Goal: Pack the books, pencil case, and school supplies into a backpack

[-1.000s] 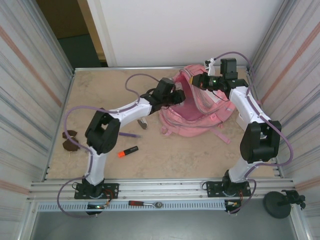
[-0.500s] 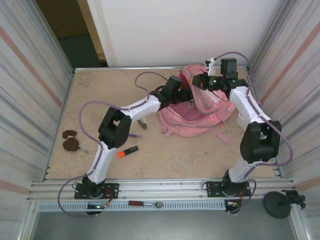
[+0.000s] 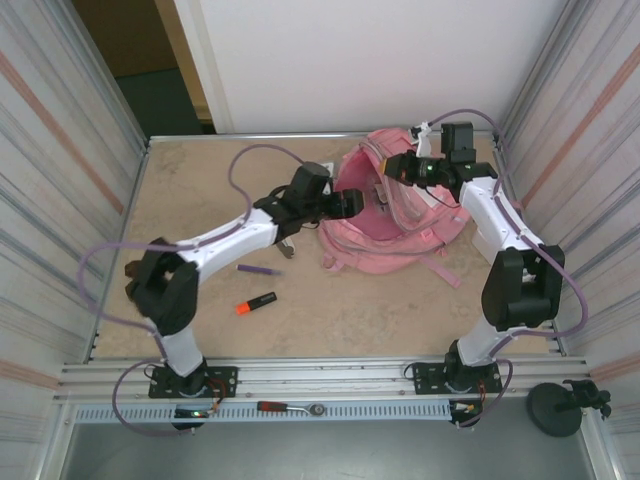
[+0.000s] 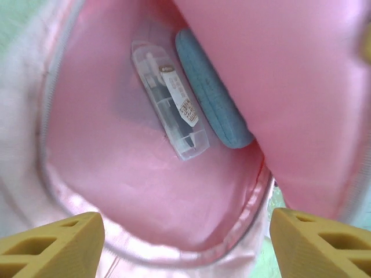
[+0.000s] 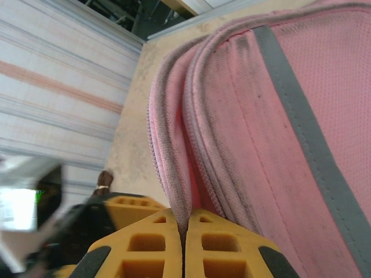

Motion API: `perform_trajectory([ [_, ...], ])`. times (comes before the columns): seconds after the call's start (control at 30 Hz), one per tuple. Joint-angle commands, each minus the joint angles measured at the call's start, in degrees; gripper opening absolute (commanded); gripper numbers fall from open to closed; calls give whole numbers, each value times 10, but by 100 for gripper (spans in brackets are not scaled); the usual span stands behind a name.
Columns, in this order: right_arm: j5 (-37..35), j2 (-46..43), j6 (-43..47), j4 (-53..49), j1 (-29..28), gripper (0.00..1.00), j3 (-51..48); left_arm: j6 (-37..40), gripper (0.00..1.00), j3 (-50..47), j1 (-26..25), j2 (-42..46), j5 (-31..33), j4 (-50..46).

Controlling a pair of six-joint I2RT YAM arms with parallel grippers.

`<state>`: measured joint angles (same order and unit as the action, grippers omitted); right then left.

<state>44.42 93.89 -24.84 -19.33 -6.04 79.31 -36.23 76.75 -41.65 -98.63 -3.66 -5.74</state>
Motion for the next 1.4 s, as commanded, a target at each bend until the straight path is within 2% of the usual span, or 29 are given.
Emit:
perform_trajectory([
  [0.0,-21,-21,14,-21,-1,2,-16,47,77,-56,33,54,36,0],
  [0.17,-35,-23,19,-29,-16,6,-27,45,78,-105,100,72,25,2],
  [0.3,-65,-13,48,-61,-46,14,-32,45,79,-107,139,57,12,4],
  [0.47,-75,-14,66,-66,-64,32,-79,54,80,-108,159,54,12,6],
  [0.57,-76,-45,70,-64,-64,41,-105,57,81,-111,163,60,5,3],
  [0.67,-84,-95,78,-67,-61,55,-124,56,83,-108,163,62,-18,-5],
  [0.77,-107,-147,88,-79,-41,60,-143,37,84,-124,163,60,-62,17],
  [0.9,-144,-198,90,-74,34,66,-182,4,85,-149,148,48,-119,55],
  [1.07,-136,-181,55,-24,118,69,-230,-9,86,-179,105,44,-127,73],
  [1.17,-126,-158,29,12,127,69,-250,-6,86,-190,97,45,-125,71],
  [1.37,-140,-151,-20,77,119,73,-286,36,89,-165,131,46,-105,49],
])
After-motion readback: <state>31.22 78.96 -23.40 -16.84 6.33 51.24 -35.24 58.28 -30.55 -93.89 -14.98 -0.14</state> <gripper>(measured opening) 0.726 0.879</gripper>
